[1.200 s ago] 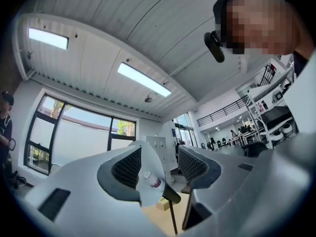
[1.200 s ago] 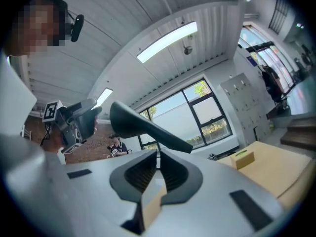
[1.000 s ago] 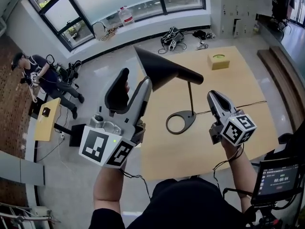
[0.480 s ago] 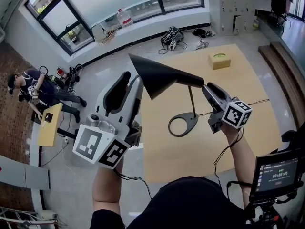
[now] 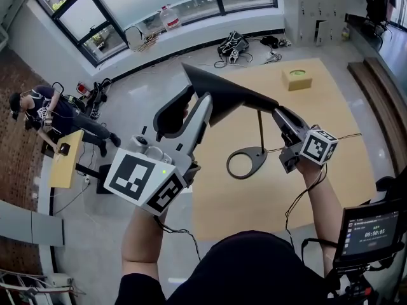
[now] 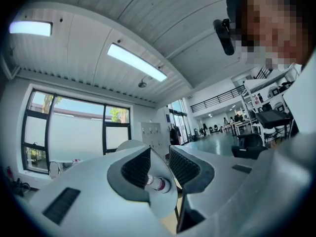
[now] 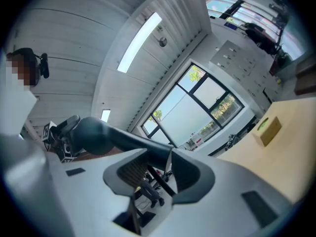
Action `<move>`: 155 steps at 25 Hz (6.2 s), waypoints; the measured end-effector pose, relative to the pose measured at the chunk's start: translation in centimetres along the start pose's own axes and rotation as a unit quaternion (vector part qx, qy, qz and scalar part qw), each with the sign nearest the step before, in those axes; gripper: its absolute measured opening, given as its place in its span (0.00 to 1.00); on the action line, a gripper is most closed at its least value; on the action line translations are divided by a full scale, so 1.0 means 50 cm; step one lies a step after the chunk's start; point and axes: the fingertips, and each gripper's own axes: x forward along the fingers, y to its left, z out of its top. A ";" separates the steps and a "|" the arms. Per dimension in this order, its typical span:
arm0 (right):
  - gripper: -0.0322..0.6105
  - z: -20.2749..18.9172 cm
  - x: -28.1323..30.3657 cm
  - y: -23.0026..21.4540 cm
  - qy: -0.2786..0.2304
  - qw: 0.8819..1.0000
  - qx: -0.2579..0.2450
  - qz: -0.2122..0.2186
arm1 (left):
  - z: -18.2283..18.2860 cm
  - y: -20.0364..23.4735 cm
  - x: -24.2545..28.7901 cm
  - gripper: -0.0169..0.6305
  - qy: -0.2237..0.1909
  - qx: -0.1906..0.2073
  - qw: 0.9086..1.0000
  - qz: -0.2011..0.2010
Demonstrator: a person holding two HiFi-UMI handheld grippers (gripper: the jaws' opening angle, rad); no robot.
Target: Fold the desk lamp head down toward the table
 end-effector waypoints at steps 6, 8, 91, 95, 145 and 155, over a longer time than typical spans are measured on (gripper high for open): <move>0.26 0.003 0.005 0.000 -0.004 1.000 0.021 0.008 | -0.003 0.008 0.010 0.22 0.015 -0.008 1.000 0.004; 0.26 0.005 0.004 -0.001 -0.005 1.000 0.028 0.014 | -0.002 0.006 0.008 0.20 0.018 -0.009 1.000 0.005; 0.22 0.158 0.007 0.055 0.010 0.981 -0.171 -0.086 | -0.424 0.026 -0.148 0.13 0.076 -0.402 0.912 -0.027; 0.22 0.164 0.007 0.062 0.014 0.978 -0.187 -0.088 | -0.450 0.017 -0.145 0.13 0.079 -0.416 0.905 -0.031; 0.21 0.189 0.009 0.155 -0.009 0.961 -0.265 -0.075 | -0.656 -0.100 -0.086 0.14 0.086 -0.558 0.821 -0.083; 0.19 0.191 0.009 0.162 -0.014 0.957 -0.280 -0.081 | -0.673 -0.116 -0.072 0.14 0.080 -0.585 0.802 -0.093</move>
